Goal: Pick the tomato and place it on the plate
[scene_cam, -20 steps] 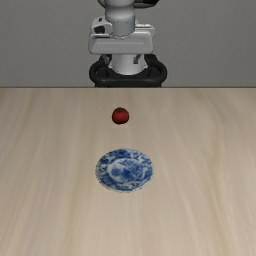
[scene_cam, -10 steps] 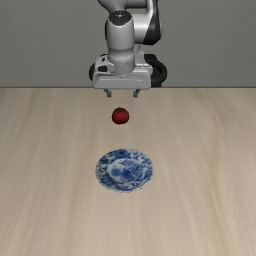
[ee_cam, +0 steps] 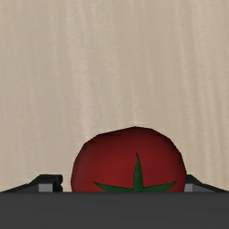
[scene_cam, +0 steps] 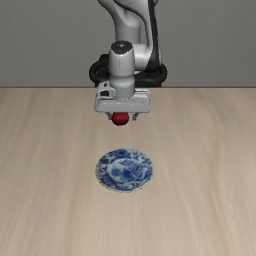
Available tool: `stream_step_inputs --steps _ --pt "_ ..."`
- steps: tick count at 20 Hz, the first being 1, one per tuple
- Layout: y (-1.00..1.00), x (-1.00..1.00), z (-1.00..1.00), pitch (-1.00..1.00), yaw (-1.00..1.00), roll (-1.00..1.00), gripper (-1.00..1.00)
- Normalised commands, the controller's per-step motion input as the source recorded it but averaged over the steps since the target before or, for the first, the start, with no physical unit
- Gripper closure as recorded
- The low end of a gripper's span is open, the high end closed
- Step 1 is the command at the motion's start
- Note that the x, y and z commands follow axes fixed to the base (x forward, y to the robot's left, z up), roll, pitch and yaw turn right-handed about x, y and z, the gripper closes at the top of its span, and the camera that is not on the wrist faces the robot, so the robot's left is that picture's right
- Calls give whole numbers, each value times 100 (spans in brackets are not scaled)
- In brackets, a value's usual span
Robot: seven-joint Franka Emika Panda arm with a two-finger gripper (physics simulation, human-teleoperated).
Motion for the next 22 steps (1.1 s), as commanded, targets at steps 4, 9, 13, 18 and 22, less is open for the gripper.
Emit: stream_step_inputs --steps 4,9,13,18,22 --pt "0 0 25 0 0 0 100" --pt "0 0 0 0 0 0 100" --pt "0 0 50 0 0 0 100" --pt "0 20 80 0 0 0 100" --pt "0 100 0 0 0 0 100"
